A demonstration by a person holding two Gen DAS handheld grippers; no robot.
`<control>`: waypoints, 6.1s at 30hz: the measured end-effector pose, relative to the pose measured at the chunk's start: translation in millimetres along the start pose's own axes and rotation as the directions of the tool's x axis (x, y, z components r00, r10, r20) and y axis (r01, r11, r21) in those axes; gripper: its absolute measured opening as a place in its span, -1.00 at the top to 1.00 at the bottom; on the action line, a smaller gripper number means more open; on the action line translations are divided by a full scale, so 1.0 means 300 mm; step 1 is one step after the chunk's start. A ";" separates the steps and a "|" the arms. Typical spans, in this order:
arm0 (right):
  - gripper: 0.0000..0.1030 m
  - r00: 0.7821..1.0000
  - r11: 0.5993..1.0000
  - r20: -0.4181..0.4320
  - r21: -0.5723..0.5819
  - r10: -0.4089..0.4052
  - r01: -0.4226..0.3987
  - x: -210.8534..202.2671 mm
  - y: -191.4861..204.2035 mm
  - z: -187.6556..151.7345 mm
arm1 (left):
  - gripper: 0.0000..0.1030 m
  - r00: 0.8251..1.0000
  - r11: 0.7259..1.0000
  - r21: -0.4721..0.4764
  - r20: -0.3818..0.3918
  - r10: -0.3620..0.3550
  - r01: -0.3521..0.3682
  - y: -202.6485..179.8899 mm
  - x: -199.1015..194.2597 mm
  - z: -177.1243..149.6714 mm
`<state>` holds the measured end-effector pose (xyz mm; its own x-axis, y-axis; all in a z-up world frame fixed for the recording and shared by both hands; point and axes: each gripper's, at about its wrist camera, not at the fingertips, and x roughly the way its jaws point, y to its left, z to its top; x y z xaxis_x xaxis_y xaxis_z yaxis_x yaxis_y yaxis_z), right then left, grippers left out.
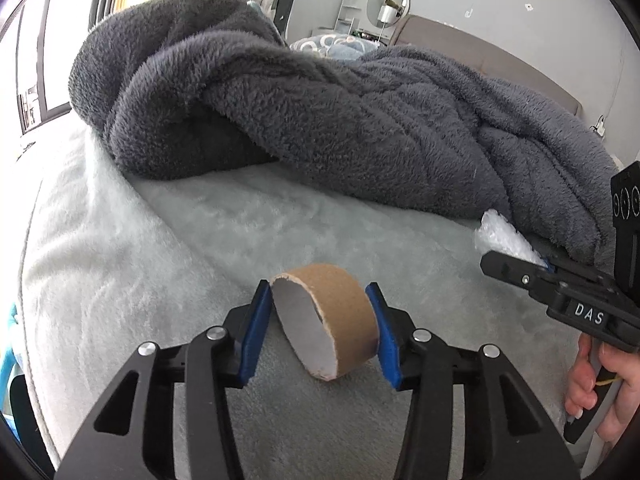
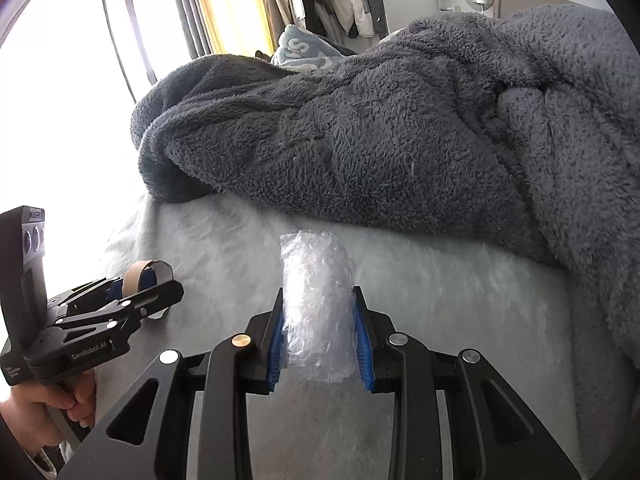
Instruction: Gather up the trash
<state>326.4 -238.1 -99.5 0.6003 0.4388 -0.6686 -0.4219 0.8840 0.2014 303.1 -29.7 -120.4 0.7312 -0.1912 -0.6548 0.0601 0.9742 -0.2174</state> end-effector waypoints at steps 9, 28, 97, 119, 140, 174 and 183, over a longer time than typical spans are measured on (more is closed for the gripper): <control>0.41 1.000 0.999 0.002 0.042 0.016 -0.016 -0.036 0.050 0.009 | 0.02 0.999 0.999 -0.041 0.052 0.004 -0.002 0.029 -0.104 -0.014; 0.41 0.999 0.999 -0.036 0.032 0.012 -0.010 -0.136 0.240 -0.033 | 0.02 0.994 0.995 -0.075 0.091 0.068 -0.061 0.126 -0.341 -0.063; 0.41 0.953 0.935 -0.236 -0.251 0.191 -0.250 0.243 1.287 -0.097 | -0.40 0.860 0.853 -0.371 -0.485 0.159 -0.367 0.996 -0.516 -0.502; 0.37 0.877 0.961 -0.470 -0.185 0.098 -0.206 0.555 1.359 -0.264 | -0.65 0.945 0.852 -0.409 -0.150 0.291 -0.328 1.099 -0.823 -0.385; 0.03 0.834 0.947 -0.551 -0.282 -0.031 -0.151 0.681 1.398 -0.369 | -0.83 0.925 0.896 -0.345 0.154 0.349 -0.280 1.018 -1.077 -0.255; -0.93 0.990 0.951 0.059 -0.291 0.129 -0.106 -0.104 1.202 -0.086 | -0.94 0.886 0.926 -0.179 0.278 0.372 -0.333 0.632 -1.192 -0.261; -0.93 0.978 0.977 0.209 -0.210 0.019 0.026 -0.402 0.925 -0.068 | -0.94 0.862 0.917 -0.135 0.312 0.400 -0.376 0.483 -1.226 -0.252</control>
<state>123.0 -49.1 22.3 0.7209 0.4795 -0.5003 -0.5392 0.8416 0.0297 -8.6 172.8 34.2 0.8664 0.2620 -0.4250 -0.3117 0.9488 -0.0507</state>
